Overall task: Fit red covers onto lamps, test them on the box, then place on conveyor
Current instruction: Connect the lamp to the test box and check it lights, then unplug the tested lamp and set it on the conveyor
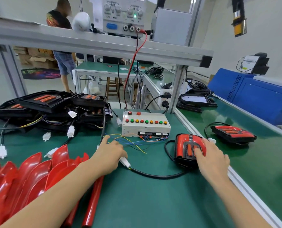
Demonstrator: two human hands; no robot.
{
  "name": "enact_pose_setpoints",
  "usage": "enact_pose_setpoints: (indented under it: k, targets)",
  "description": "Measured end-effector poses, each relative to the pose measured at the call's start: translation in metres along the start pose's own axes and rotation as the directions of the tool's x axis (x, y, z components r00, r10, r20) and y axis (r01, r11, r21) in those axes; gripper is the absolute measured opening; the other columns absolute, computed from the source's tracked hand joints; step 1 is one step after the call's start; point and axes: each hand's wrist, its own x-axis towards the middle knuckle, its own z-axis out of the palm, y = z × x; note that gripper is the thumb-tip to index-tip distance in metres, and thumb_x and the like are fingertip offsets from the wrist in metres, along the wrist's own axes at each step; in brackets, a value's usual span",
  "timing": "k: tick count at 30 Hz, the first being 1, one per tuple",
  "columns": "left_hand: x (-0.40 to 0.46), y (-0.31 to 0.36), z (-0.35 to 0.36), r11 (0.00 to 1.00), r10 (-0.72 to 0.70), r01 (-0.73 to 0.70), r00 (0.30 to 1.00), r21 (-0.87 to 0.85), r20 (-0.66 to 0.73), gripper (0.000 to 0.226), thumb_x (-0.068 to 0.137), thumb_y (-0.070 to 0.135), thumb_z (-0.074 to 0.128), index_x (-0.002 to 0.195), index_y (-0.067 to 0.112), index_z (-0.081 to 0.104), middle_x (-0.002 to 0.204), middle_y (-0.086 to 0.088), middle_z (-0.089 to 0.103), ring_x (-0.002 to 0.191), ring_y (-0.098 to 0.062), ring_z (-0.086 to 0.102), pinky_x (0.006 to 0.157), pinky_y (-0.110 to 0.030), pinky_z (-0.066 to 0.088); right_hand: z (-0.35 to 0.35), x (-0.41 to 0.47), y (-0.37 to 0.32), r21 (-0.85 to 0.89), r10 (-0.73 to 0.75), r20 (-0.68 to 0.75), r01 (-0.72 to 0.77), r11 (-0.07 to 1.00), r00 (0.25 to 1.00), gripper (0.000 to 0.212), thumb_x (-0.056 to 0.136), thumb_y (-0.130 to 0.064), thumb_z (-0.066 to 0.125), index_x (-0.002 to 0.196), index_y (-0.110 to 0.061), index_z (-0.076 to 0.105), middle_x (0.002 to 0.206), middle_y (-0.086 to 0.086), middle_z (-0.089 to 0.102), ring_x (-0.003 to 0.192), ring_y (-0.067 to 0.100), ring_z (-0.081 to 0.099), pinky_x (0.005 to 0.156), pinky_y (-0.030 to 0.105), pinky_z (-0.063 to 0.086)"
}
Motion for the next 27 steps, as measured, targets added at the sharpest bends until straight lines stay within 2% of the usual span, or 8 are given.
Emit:
enact_pose_setpoints:
  k: [3, 10, 12, 15, 18, 21, 24, 27]
  targets:
    - [0.001, -0.001, -0.002, 1.0, 0.005, -0.005, 1.0, -0.013, -0.001, 0.038, 0.092, 0.015, 0.046, 0.12, 0.039, 0.057, 0.116, 0.012, 0.058, 0.123, -0.01, 0.042, 0.115, -0.044, 0.004, 0.004, 0.001, -0.005, -0.112, 0.002, 0.078, 0.007, 0.994, 0.997, 0.044, 0.095, -0.032, 0.045, 0.138, -0.023, 0.047, 0.139, 0.001, 0.052, 0.126, 0.026, 0.045, 0.114, 0.051, 0.02]
    - [-0.002, -0.012, -0.01, 0.947, -0.018, -0.031, 0.989, -0.318, -0.149, 0.028, 0.093, 0.023, 0.051, 0.115, 0.039, 0.057, 0.115, 0.02, 0.056, 0.122, 0.001, 0.04, 0.114, -0.035, -0.005, 0.004, 0.001, -0.007, -0.177, 0.007, 0.072, 0.005, 0.984, 0.997, 0.045, 0.097, -0.037, 0.044, 0.14, -0.024, 0.047, 0.149, 0.001, 0.042, 0.135, 0.024, 0.037, 0.116, 0.055, 0.009]
    - [-0.002, -0.011, -0.012, 0.924, -0.02, -0.05, 0.984, -0.38, -0.179, 0.029, 0.094, 0.022, 0.051, 0.116, 0.039, 0.057, 0.117, 0.02, 0.055, 0.124, 0.003, 0.038, 0.114, -0.035, -0.007, 0.006, -0.005, -0.017, -0.151, -0.068, 0.01, 0.069, 0.986, 0.998, 0.042, 0.097, -0.035, 0.045, 0.136, -0.023, 0.05, 0.147, 0.001, 0.044, 0.136, 0.022, 0.038, 0.115, 0.054, 0.004]
    - [0.001, -0.006, -0.014, 0.885, -0.017, -0.085, 0.977, -0.458, -0.212, 0.032, 0.095, 0.02, 0.052, 0.12, 0.038, 0.057, 0.118, 0.022, 0.056, 0.122, 0.002, 0.04, 0.113, -0.034, -0.009, 0.015, -0.027, -0.047, -0.027, -0.307, -0.05, 0.306, 0.952, 0.951, 0.04, 0.094, -0.035, 0.045, 0.127, -0.019, 0.061, 0.133, 0.001, 0.057, 0.129, 0.021, 0.048, 0.115, 0.051, -0.002]
    - [0.002, -0.002, -0.015, 0.85, -0.021, -0.114, 0.968, -0.514, -0.249, 0.031, 0.095, 0.021, 0.054, 0.12, 0.038, 0.058, 0.114, 0.022, 0.058, 0.118, 0.0, 0.044, 0.113, -0.033, -0.006, 0.026, -0.05, -0.083, 0.074, -0.473, 0.099, 0.467, 0.881, 0.875, 0.042, 0.099, -0.044, 0.039, 0.136, -0.028, 0.051, 0.135, -0.01, 0.053, 0.132, 0.009, 0.041, 0.115, 0.041, -0.014]
    - [0.002, -0.002, -0.017, 0.838, -0.017, -0.129, 0.965, -0.531, -0.261, 0.03, 0.094, 0.02, 0.054, 0.118, 0.037, 0.059, 0.116, 0.023, 0.059, 0.117, 0.0, 0.045, 0.112, -0.032, -0.003, 0.037, -0.057, -0.106, 0.3, -0.484, 0.193, 0.418, 0.857, 0.854, 0.035, 0.098, -0.045, 0.045, 0.129, -0.03, 0.054, 0.121, -0.013, 0.063, 0.12, 0.008, 0.052, 0.117, 0.033, 0.007]
    - [0.001, -0.005, -0.017, 0.831, -0.032, -0.13, 0.96, -0.542, -0.279, 0.029, 0.094, 0.019, 0.055, 0.117, 0.036, 0.06, 0.117, 0.024, 0.059, 0.115, 0.0, 0.047, 0.111, -0.03, -0.002, 0.039, -0.056, -0.118, 0.478, -0.42, 0.19, 0.29, 0.829, 0.887, 0.023, 0.096, -0.035, 0.056, 0.112, -0.022, 0.066, 0.096, -0.008, 0.071, 0.095, 0.017, 0.062, 0.093, 0.033, 0.042]
    - [0.0, -0.007, -0.016, 0.8, -0.053, -0.159, 0.942, -0.579, -0.332, 0.026, 0.092, 0.019, 0.06, 0.112, 0.034, 0.064, 0.108, 0.027, 0.06, 0.11, -0.001, 0.051, 0.11, -0.027, -0.001, 0.04, -0.056, -0.118, 0.457, -0.372, 0.234, 0.235, 0.857, 0.898, 0.02, 0.095, -0.036, 0.056, 0.099, -0.02, 0.068, 0.076, -0.01, 0.063, 0.076, 0.015, 0.055, 0.075, 0.032, 0.043]
